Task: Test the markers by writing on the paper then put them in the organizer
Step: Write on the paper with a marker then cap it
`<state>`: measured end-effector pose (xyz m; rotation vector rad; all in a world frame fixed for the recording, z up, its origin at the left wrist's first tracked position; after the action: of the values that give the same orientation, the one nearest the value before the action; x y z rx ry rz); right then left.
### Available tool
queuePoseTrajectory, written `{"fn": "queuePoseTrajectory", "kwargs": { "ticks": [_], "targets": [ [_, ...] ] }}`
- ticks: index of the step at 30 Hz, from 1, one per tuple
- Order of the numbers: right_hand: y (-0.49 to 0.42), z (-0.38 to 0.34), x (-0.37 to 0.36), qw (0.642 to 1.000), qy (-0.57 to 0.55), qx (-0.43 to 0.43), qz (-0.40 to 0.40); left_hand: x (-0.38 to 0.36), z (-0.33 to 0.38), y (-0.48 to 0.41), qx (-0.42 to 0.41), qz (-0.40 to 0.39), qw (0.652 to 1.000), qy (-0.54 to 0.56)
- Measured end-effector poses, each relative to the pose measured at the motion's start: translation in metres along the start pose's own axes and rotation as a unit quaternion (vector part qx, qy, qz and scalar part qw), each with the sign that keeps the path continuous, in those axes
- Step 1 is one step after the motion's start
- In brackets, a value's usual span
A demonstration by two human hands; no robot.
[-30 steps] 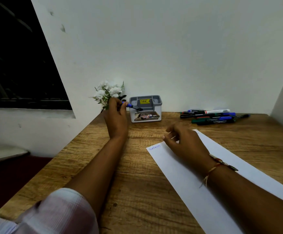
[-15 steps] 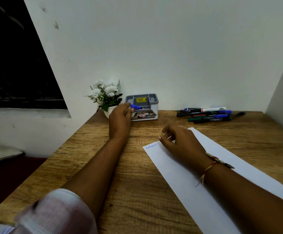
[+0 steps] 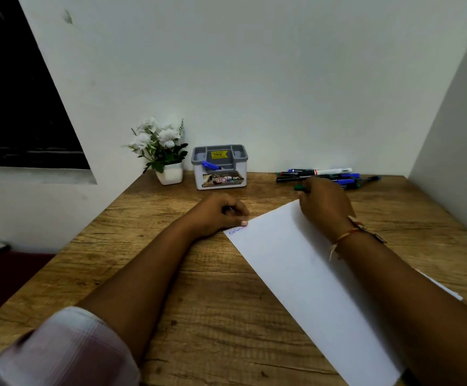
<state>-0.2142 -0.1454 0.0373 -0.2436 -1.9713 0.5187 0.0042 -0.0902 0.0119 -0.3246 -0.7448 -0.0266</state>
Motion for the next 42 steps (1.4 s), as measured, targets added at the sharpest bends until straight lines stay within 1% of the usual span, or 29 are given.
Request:
{"fn": "queuePoseTrajectory", "kwargs": {
  "ticks": [2,6,8,11,15,18,21,23,26,30,35,38,42],
  "targets": [
    [-0.011,0.021,-0.011,0.998,0.053,-0.015,-0.036,0.000,0.000,0.001,-0.004,-0.010,1.000,0.003],
    [-0.019,0.033,-0.025,0.994,0.054,0.005,-0.093,-0.001,-0.002,0.000,-0.009,-0.023,1.000,0.006],
    [-0.020,0.036,-0.026,0.993,0.063,0.020,-0.097,-0.002,-0.004,-0.002,-0.009,-0.029,1.000,0.000],
    [-0.027,0.041,-0.024,0.993,0.083,0.035,-0.071,-0.002,-0.007,-0.004,0.001,-0.037,0.999,-0.008],
    [-0.034,0.047,-0.030,0.990,0.101,0.052,-0.082,-0.003,-0.009,-0.005,0.008,-0.043,0.999,-0.011],
    [-0.034,0.045,-0.028,0.992,0.076,0.061,-0.081,-0.003,-0.008,-0.004,0.009,-0.043,0.999,-0.012],
    [-0.031,0.036,-0.016,0.996,0.029,0.073,-0.049,-0.003,-0.008,-0.004,0.001,-0.042,0.999,-0.015],
    [-0.028,0.022,-0.005,0.993,0.022,0.113,-0.013,-0.002,-0.009,-0.004,0.001,-0.041,0.999,-0.016],
    [-0.023,-0.004,0.003,0.985,0.016,0.170,-0.001,-0.001,-0.010,-0.004,0.009,-0.039,0.999,-0.014],
    [-0.016,-0.030,0.013,0.982,-0.027,0.186,0.002,-0.002,-0.008,-0.003,0.011,-0.040,0.999,-0.016],
    [0.009,-0.078,0.045,0.964,-0.100,0.241,0.060,-0.001,-0.006,-0.002,0.013,-0.037,0.999,-0.011],
    [0.028,-0.093,0.041,0.963,-0.110,0.245,0.034,0.000,-0.003,-0.002,0.008,-0.029,0.999,-0.010],
    [0.038,-0.084,0.015,0.973,-0.117,0.194,-0.035,0.006,-0.006,-0.002,0.030,0.022,0.999,0.022]
  ]
}}
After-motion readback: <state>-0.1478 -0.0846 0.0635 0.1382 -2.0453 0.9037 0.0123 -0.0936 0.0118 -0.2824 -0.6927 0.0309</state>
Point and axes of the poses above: each hand's wrist, its own y-axis away from the middle knuckle, its own x-axis out of the back of the hand, z = x × y, the point moved 9 cm from there along -y, towards the middle knuckle, and after that the axes turned 7 degrees about z, right-handed, at the moved point
